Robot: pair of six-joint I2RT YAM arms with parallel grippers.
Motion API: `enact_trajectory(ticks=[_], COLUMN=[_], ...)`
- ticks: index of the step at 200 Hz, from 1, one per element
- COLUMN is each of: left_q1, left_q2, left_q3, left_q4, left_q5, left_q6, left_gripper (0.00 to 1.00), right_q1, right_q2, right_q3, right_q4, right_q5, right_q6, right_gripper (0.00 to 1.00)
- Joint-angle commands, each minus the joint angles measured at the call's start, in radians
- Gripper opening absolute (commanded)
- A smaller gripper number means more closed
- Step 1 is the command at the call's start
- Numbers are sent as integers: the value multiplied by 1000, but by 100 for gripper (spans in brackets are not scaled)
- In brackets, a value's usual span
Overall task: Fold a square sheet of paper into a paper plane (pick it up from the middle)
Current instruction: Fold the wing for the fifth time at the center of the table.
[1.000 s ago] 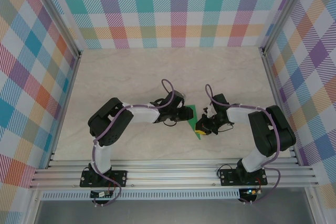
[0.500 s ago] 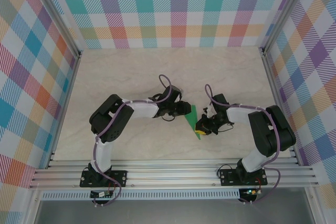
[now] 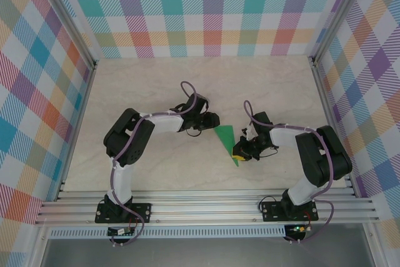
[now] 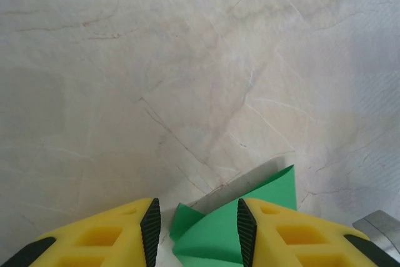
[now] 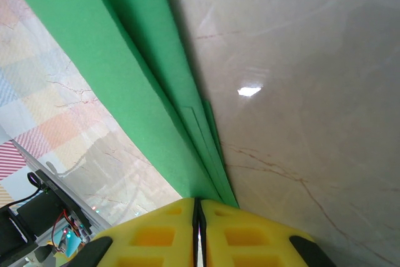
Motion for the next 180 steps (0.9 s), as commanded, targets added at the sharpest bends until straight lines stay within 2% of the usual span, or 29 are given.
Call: enact_trajectory(ticks=[1,43,81,108,157,180], left_q1=[1,-76,-143,-144,-130,-117], left_q2=[-78,-172,-118,-49,27,45], left_q3=[13,-53,-23,-4,59,62], left_q4=[-16,8,-11,36,-21,-33], left_q5=[24,18,6,29,16,12], left_q6=[3,-33,-40,-74,-64,-71], left_gripper=[41,38,29,27,23,20], right_q1=[10,10,10,10,10,10], right_q2=[42,34,32,29,14,-43], right_q3=[-45,-49,-50,-53,-52,-38], right_q4=[-29,-24,-20,-17,-19,-20], right_q5=[65,66,66,67,62,41], right_q6=[-27,-27,-26,-26,-21,-15], right_gripper=[12,13,13,13,14,14])
